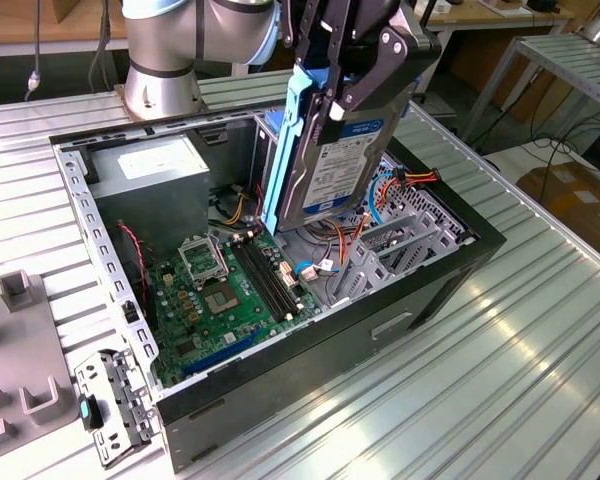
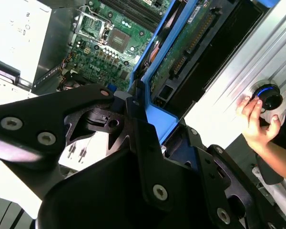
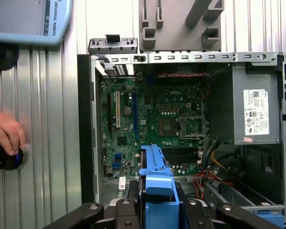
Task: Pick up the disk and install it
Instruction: 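Insert the disk into the insertion slot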
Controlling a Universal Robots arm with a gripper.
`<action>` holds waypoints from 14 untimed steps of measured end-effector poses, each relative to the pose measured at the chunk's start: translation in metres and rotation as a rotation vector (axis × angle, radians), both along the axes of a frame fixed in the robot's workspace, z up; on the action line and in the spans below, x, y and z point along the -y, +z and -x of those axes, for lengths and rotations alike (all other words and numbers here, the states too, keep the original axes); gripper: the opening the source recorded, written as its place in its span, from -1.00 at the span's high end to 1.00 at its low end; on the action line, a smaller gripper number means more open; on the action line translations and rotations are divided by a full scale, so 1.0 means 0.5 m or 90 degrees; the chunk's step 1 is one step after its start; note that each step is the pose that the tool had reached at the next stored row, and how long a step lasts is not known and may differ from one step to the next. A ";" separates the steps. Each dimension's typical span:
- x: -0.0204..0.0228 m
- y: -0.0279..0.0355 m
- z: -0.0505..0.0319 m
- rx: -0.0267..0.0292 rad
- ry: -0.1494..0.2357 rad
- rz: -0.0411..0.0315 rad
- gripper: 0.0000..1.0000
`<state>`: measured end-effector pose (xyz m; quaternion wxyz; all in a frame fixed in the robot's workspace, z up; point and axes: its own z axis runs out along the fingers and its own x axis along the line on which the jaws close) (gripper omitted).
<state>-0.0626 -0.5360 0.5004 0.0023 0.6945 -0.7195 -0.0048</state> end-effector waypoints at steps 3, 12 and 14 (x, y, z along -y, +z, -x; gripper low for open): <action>0.0000 0.000 -0.001 0.0000 0.000 0.0000 0.25; 0.0000 0.000 -0.004 0.0000 0.000 0.0000 0.25; 0.0000 0.000 -0.011 0.0000 0.000 0.0000 0.25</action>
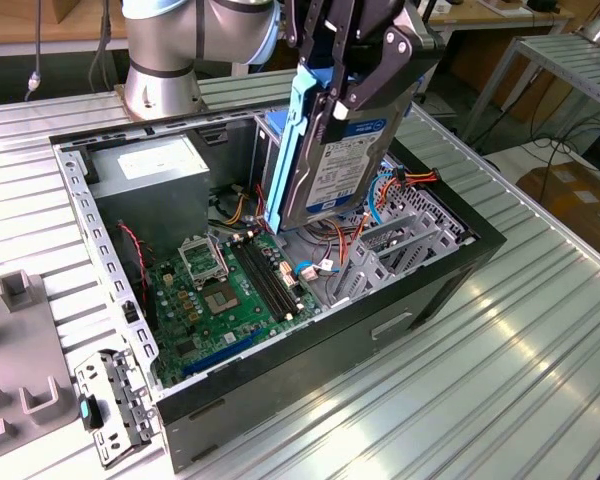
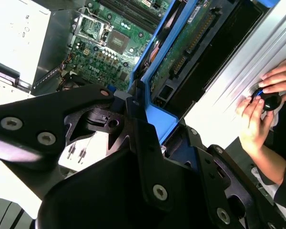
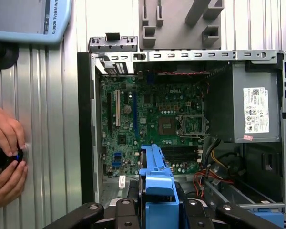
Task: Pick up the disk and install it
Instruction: 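Insert the disk into the insertion slot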
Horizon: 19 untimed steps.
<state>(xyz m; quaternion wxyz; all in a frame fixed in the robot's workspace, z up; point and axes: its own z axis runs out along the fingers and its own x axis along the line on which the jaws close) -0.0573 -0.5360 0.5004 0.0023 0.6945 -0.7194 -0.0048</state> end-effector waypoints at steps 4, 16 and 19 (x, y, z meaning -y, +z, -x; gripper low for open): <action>0.0001 0.000 -0.013 0.0000 0.000 0.0000 0.25; 0.0001 0.000 -0.077 0.0000 0.000 0.0000 0.25; 0.0001 0.000 -0.085 0.0000 0.000 0.0000 0.25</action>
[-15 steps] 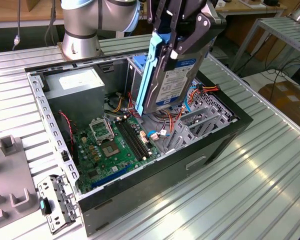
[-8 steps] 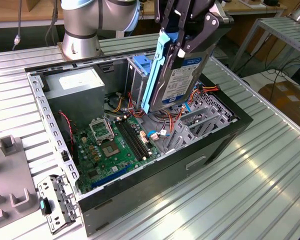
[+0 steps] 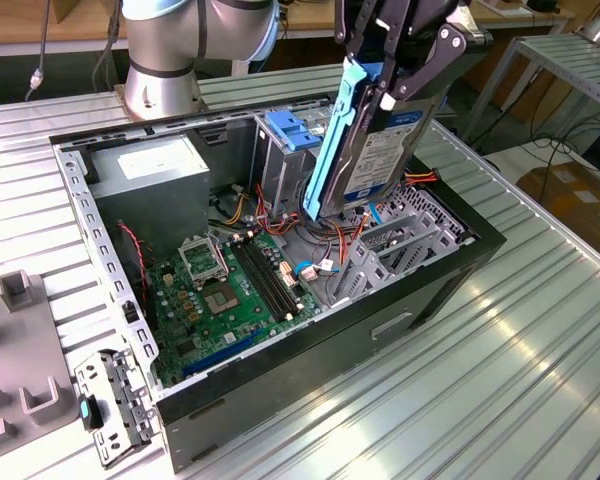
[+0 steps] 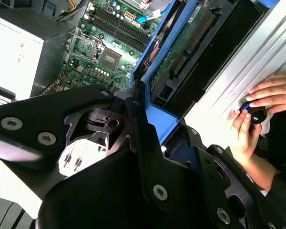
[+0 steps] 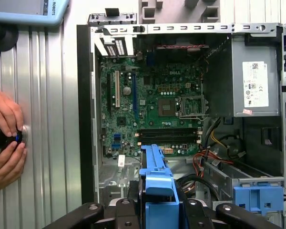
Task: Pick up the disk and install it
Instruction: 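Insert the disk into the insertion slot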
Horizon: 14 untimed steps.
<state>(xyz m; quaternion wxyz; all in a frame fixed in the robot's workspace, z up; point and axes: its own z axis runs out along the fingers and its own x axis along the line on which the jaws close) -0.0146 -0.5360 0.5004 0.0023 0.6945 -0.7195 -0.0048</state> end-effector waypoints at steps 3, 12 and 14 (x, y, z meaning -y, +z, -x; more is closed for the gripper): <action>0.0018 0.000 0.000 0.0000 0.000 0.0000 0.25; 0.0314 -0.007 -0.031 -0.0012 0.000 0.0001 0.25; 0.0327 -0.009 -0.053 -0.0014 0.000 0.0000 0.25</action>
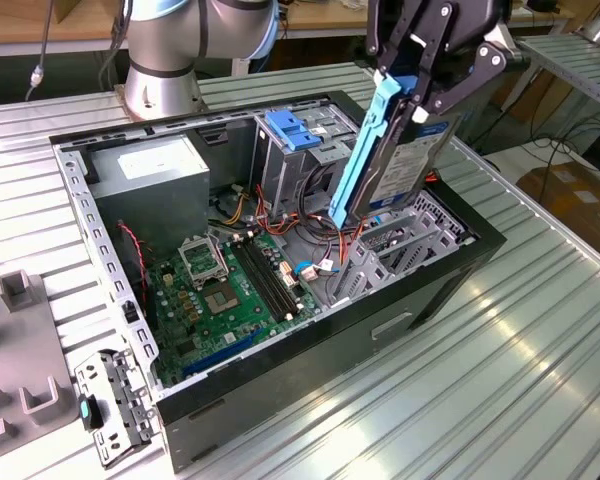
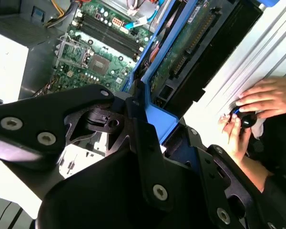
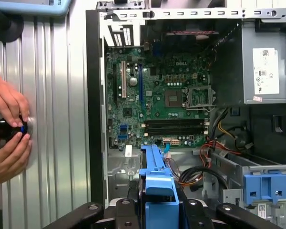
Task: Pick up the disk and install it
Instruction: 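Insert the disk into the insertion slot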
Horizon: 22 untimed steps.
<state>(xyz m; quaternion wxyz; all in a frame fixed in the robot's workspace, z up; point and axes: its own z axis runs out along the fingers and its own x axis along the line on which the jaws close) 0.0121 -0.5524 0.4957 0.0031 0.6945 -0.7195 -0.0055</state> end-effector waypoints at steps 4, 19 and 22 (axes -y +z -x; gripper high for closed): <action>0.0034 -0.006 -0.025 -0.0001 0.000 0.0001 0.25; 0.0047 -0.021 -0.054 0.0029 0.000 0.0001 0.25; 0.0048 -0.030 -0.061 0.0043 0.000 0.0000 0.25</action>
